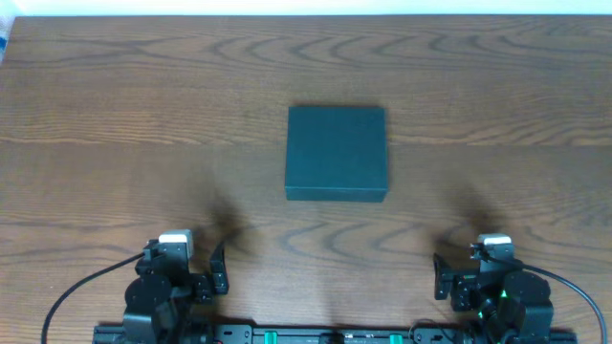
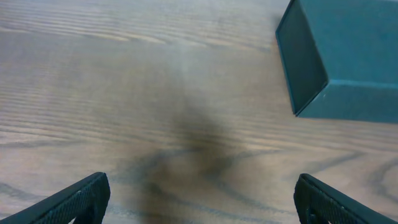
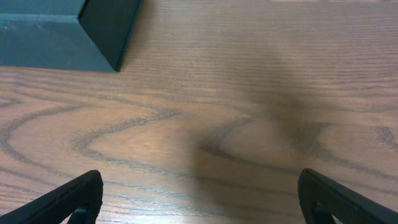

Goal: Pack container

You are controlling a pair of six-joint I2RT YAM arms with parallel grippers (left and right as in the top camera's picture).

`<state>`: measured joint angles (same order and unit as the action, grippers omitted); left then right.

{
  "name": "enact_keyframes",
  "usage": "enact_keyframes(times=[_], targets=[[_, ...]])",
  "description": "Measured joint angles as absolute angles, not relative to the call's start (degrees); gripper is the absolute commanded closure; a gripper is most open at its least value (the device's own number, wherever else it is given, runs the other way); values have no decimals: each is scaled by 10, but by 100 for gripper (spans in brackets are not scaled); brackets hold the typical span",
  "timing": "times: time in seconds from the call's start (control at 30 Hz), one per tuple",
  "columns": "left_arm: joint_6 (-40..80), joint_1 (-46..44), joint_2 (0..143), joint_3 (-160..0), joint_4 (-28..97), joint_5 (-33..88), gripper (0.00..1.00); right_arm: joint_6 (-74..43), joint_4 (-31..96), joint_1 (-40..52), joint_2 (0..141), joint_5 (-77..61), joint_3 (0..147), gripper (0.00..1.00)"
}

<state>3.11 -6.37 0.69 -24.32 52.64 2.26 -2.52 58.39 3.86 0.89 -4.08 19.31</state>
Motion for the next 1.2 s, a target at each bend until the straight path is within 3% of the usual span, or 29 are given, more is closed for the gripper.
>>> enact_keyframes(times=[1.2], targets=[[-11, -64, 6, -178, 522, 13, 5, -25, 584, 39, 8, -41, 193, 1]])
